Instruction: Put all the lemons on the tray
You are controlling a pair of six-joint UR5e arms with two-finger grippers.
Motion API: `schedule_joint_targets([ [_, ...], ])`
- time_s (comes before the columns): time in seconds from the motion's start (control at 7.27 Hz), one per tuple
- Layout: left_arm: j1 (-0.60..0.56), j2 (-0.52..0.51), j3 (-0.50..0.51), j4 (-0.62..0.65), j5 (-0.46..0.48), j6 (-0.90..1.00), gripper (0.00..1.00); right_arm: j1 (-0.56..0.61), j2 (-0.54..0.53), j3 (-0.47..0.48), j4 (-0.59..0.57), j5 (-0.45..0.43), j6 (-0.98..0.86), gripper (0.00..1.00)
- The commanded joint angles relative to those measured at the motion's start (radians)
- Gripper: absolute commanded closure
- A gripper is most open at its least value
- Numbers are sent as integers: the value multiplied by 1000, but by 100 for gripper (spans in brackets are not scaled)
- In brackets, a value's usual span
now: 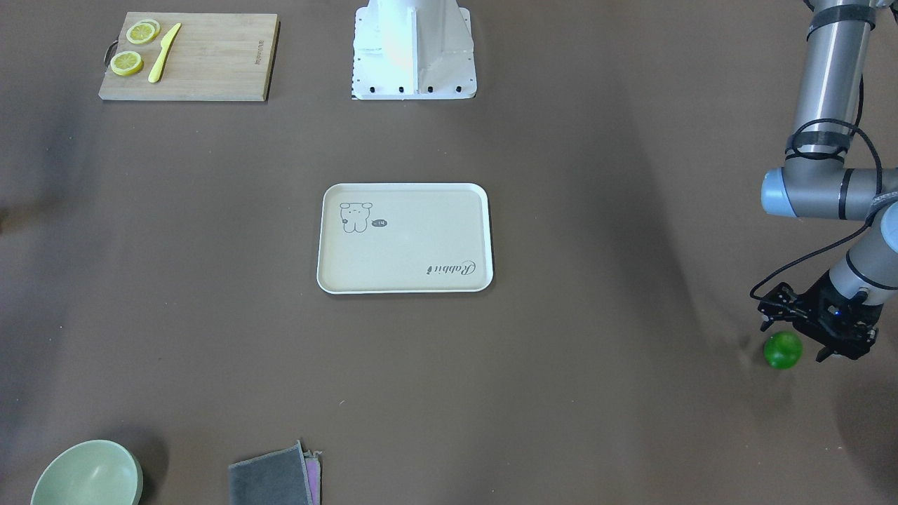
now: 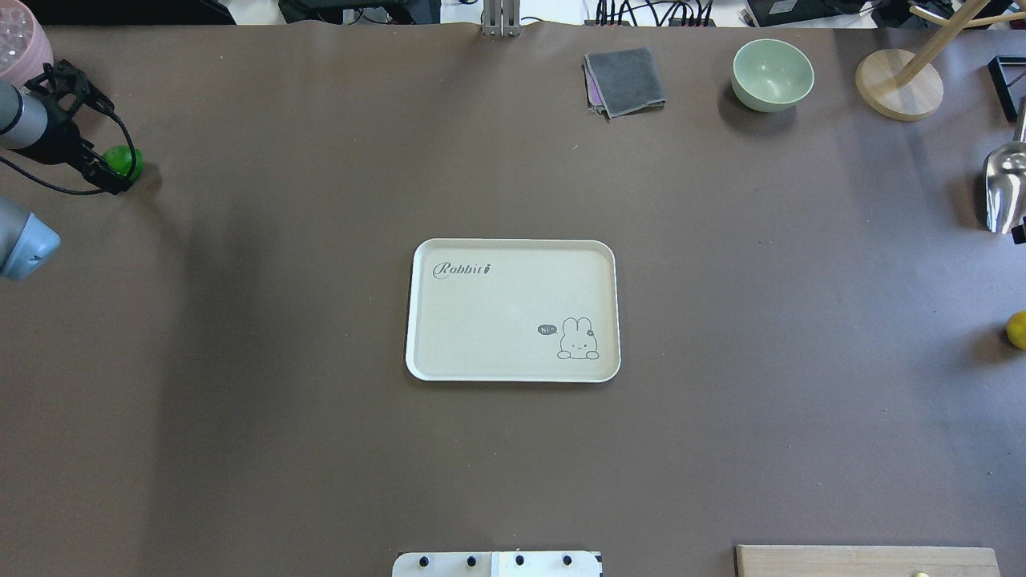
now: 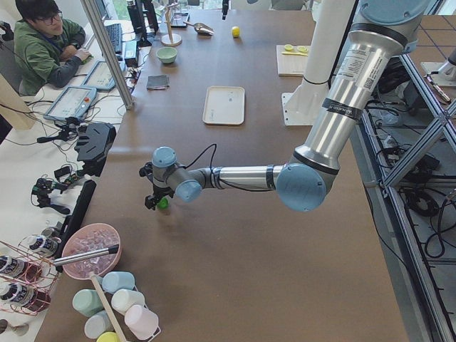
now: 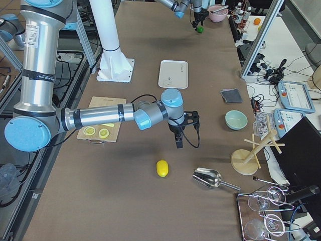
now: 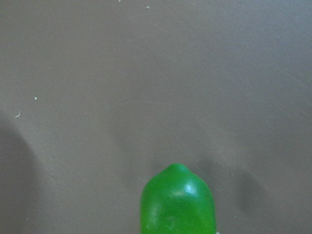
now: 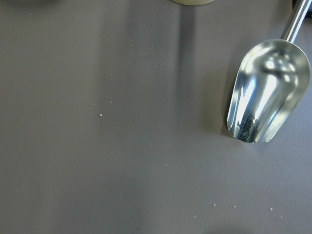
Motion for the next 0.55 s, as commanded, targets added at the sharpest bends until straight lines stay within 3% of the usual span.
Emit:
schedule_joint_targets([
  [0.0, 7, -11, 3, -2, 2, -21, 22, 0, 0, 0, 0, 0, -1, 0],
  [0.28, 7, -17, 1, -2, 0, -35, 80, 0, 0, 1, 0, 0, -1, 0],
  [0.41, 7, -18, 0, -2, 0, -40, 100, 0, 0, 0, 0, 0, -1, 0],
])
